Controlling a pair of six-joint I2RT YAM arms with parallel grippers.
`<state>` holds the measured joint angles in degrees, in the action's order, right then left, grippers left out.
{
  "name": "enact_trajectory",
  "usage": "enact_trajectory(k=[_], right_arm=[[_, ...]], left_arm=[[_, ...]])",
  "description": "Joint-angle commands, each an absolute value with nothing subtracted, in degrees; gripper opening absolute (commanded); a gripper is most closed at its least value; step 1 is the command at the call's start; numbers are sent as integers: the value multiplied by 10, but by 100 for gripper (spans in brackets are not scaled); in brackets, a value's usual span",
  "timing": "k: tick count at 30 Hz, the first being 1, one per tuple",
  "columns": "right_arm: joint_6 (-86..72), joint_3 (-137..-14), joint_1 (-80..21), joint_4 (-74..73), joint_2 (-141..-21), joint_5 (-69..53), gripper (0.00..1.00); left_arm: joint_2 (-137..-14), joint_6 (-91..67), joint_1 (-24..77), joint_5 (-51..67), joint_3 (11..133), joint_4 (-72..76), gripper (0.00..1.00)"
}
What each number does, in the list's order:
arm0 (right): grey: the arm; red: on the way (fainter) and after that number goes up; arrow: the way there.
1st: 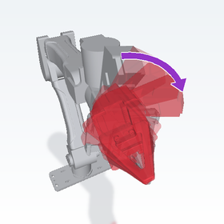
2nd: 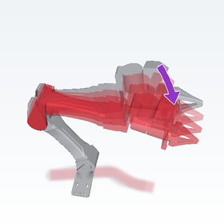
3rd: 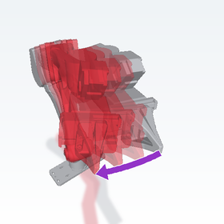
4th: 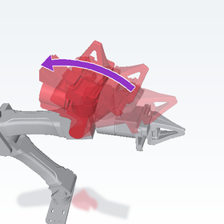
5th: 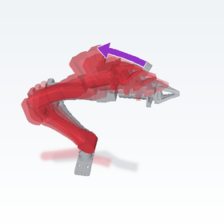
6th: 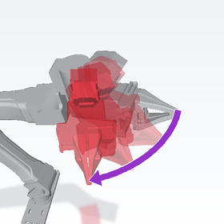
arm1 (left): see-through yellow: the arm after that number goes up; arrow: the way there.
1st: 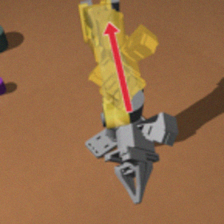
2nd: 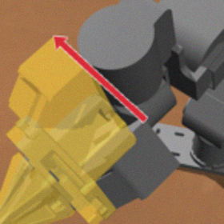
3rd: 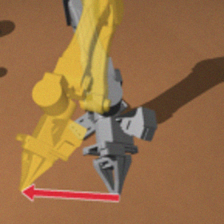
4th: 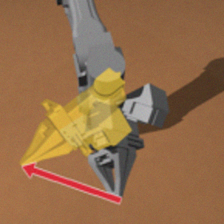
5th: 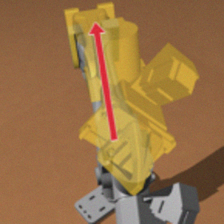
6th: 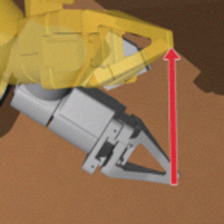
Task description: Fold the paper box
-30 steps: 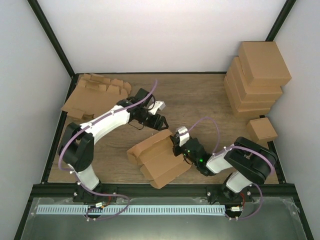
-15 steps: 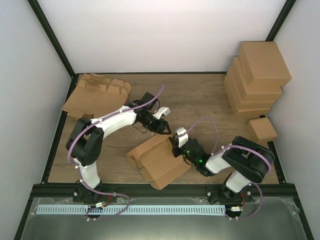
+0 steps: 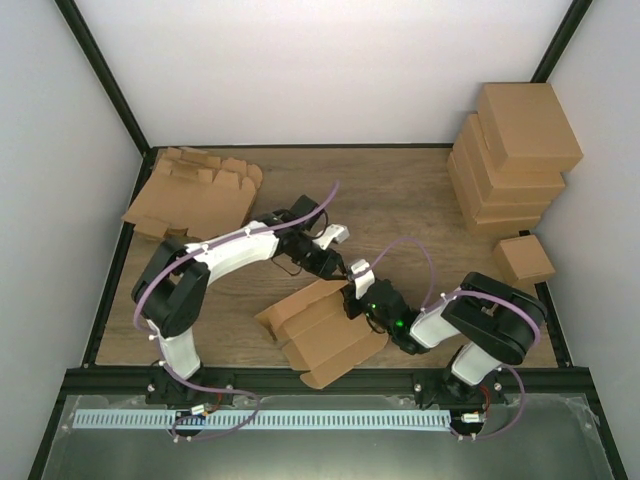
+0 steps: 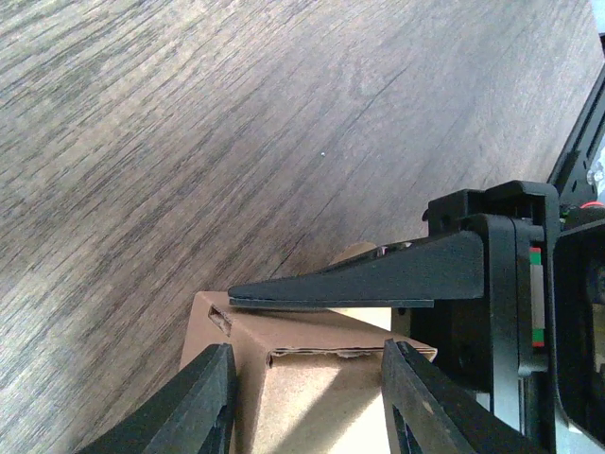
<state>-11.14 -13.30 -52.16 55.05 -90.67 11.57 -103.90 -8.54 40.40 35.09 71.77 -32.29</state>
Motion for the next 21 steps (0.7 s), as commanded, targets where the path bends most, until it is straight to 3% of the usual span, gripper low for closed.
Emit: enact_trajectory(k=[1, 3, 12, 21], right_arm=[[-110, -120, -528, 561, -892, 115, 18], [-115, -105, -528, 563, -869, 110, 26], [-148, -83, -528, 434, -763, 100, 36], [-174, -69, -528, 390, -714, 93, 37]], left_arm=[[-1035, -79, 426, 293, 701, -352, 44], [-1033, -79, 434, 274, 706, -357, 44], [-1030, -87, 472, 203, 701, -363, 43], [-1036, -83, 475, 201, 712, -364, 43]])
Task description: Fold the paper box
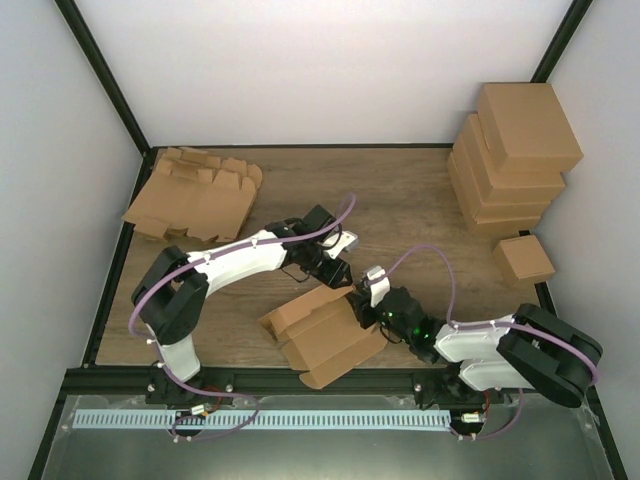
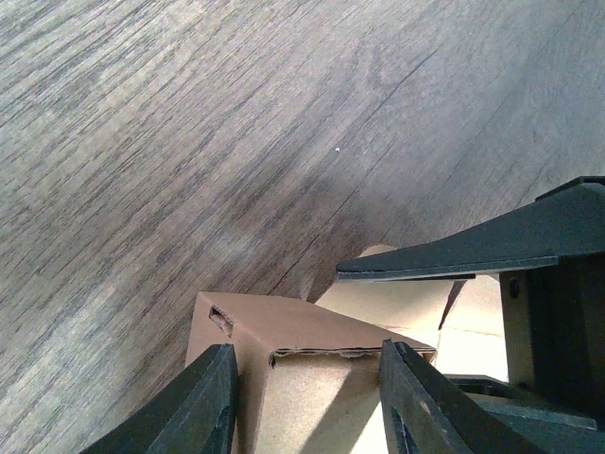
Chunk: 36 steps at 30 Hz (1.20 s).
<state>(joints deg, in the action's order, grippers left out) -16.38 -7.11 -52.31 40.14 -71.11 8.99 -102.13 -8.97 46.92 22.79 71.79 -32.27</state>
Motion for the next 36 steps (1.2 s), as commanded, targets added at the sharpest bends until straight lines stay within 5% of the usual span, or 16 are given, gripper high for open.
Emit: enact_trajectory(k=[1, 18, 25, 36], right_arm=[[-170, -69, -528, 400, -721, 90, 36], [-136, -95, -528, 494, -810, 98, 21], [-130, -108, -528, 488, -813, 119, 4], [-225, -162, -528, 314, -756, 256, 1]], left_arm=[[-1038, -81, 475, 204, 717, -367, 43], [-1029, -83, 464, 245, 766, -378, 52], [-983, -129, 433, 229, 796, -373, 80], [-776, -161, 418, 44, 806, -397, 92]])
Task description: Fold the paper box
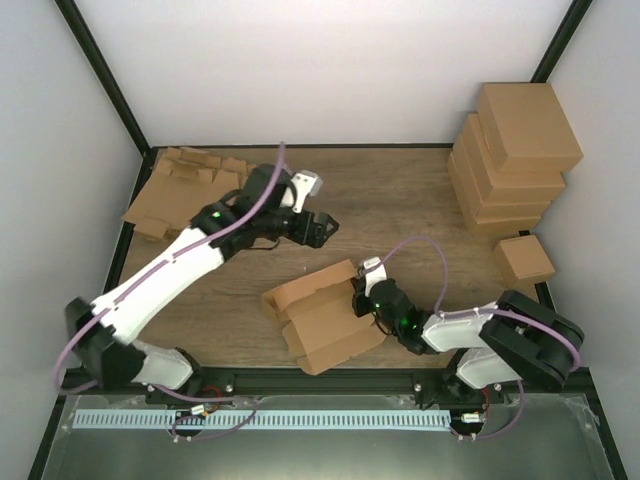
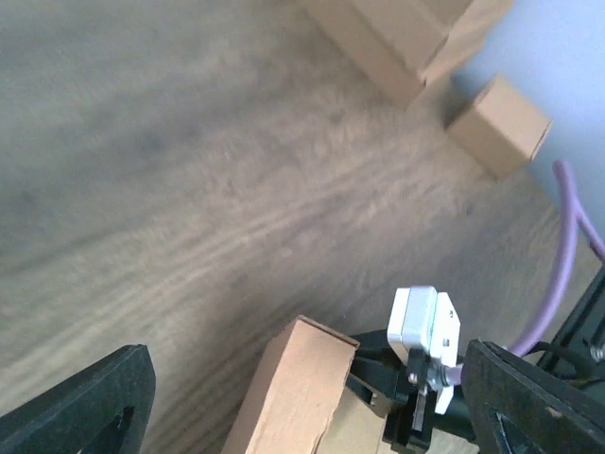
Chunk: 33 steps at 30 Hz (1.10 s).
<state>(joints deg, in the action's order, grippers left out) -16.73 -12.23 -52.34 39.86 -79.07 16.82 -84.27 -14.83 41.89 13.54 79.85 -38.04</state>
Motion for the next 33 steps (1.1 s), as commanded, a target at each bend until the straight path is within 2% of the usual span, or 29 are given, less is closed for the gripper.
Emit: enact_trajectory(k=[1, 5, 9, 14, 22, 28, 33], right_arm=[[-237, -174, -527, 285, -746, 271, 1], [-305, -222, -513, 153, -715, 317, 1], [-342, -254, -458, 70, -691, 262, 1], [-339, -265, -359, 39, -665, 116, 1], [-383, -229, -251, 107, -641, -83, 1], [-502, -219, -243, 160, -669, -96, 1], [-567, -222, -243, 201, -681, -50, 1]], left_arm=[[-750, -160, 417, 30, 802, -401, 93], [-685, -161, 413, -19, 766, -408, 100], [-638, -179, 384, -29, 703, -394, 100], [-599, -200, 283, 67, 635, -355, 100], [-606, -229, 135, 291, 576, -267, 100], [-619, -242, 153, 408, 547, -229, 100], [-600, -282, 286, 298, 530, -224, 100]])
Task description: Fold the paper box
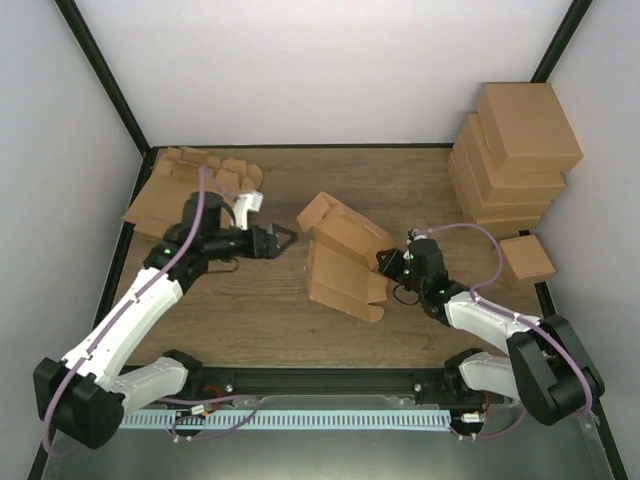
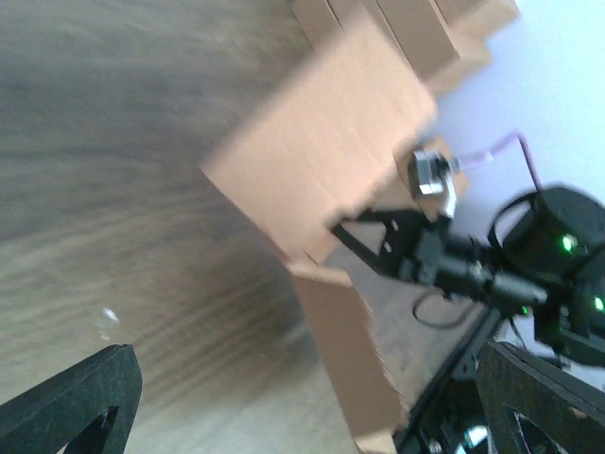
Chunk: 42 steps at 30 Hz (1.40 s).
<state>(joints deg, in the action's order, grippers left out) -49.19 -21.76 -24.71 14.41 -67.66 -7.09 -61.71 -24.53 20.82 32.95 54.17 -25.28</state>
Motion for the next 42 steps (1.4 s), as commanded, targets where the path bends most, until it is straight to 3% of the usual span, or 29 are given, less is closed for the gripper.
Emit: enact_trajectory(k=[1, 4, 10, 20, 24, 29, 31, 42], right_arm=[[-566, -220, -243, 216, -679, -44, 1], [-554, -223, -243, 229, -672, -22, 1], [-546, -227, -243, 197, -653, 25, 1], [-549, -217, -244, 162, -627, 67, 1], [-548, -217, -243, 160, -626, 68, 1], [-546, -216, -244, 160, -628, 68, 1], [-545, -217, -243, 162, -629, 67, 1], [-544, -211, -244, 160, -621, 68, 1]], left_arm=[[-599, -293, 303, 277, 526, -223, 100], [-601, -312, 330, 216, 522, -234, 99], [-650, -305, 372, 166, 538, -250, 75], [-740, -289, 457, 36, 642, -300, 60], [-753, -287, 476, -4, 654, -310, 62], [-741, -266, 503, -24, 658, -302, 88], [-745, -261, 504, -30, 664, -310, 88], [-775, -255, 504, -65, 690, -343, 27]])
